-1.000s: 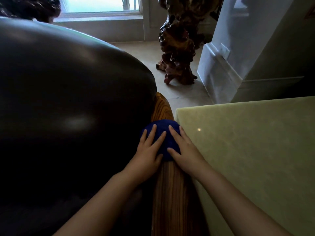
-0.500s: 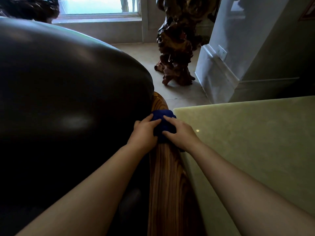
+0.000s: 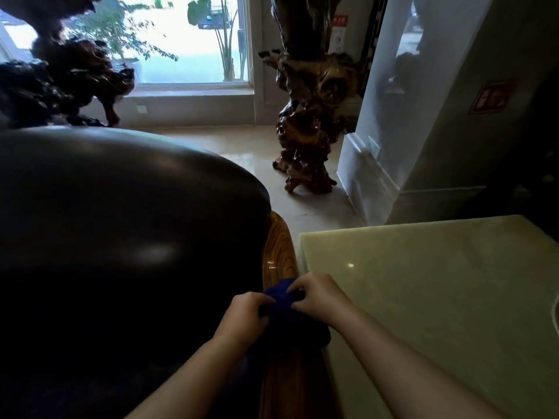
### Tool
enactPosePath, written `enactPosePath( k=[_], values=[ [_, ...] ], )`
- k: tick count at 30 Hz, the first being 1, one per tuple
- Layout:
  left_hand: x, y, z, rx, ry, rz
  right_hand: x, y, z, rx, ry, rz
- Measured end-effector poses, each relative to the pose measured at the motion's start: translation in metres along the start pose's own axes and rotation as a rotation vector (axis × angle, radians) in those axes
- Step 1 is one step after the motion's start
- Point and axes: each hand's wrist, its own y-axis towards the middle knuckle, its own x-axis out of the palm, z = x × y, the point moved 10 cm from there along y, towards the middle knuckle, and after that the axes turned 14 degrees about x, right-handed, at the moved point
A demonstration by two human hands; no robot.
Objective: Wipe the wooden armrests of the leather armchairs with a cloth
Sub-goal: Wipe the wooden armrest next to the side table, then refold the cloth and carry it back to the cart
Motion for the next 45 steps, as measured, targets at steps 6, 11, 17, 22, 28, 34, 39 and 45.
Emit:
enactPosePath(
  k=[6,11,17,22,28,34,39,45],
  values=[
    [-0.093,-0.042,0.050,0.027,-0.046,0.003,-0.073,-0.071,-0.065,-0.088,0.087,-0.059],
    [-0.189,-0.088,0.106,0.043,-0.059,0.029,-0.137,-0.135,-0.144,-0.182,0.048,-0.064],
    [-0.316,-0.171,0.161,0.014,-0.052,0.130,-0.194,-0.221,-0.261,-0.309,0.044,-0.091],
    [-0.406,-0.257,0.182,-0.003,-0.013,0.185,-0.207,-0.295,-0.360,-0.471,-0.020,-0.086],
    [-0.491,-0.398,0.171,-0.082,0.003,0.299,-0.167,-0.394,-0.486,-0.678,-0.092,-0.155],
    [-0.542,-0.547,0.122,-0.194,-0.008,0.382,-0.090,-0.494,-0.591,-0.826,-0.158,-0.209],
    [-0.573,-0.696,0.060,-0.303,-0.026,0.452,0.015,-0.588,-0.677,-0.918,-0.183,-0.345],
    [-0.608,-0.837,-0.001,-0.437,0.055,0.490,0.130,-0.671,-0.764,-0.970,-0.191,-0.475]
  ],
)
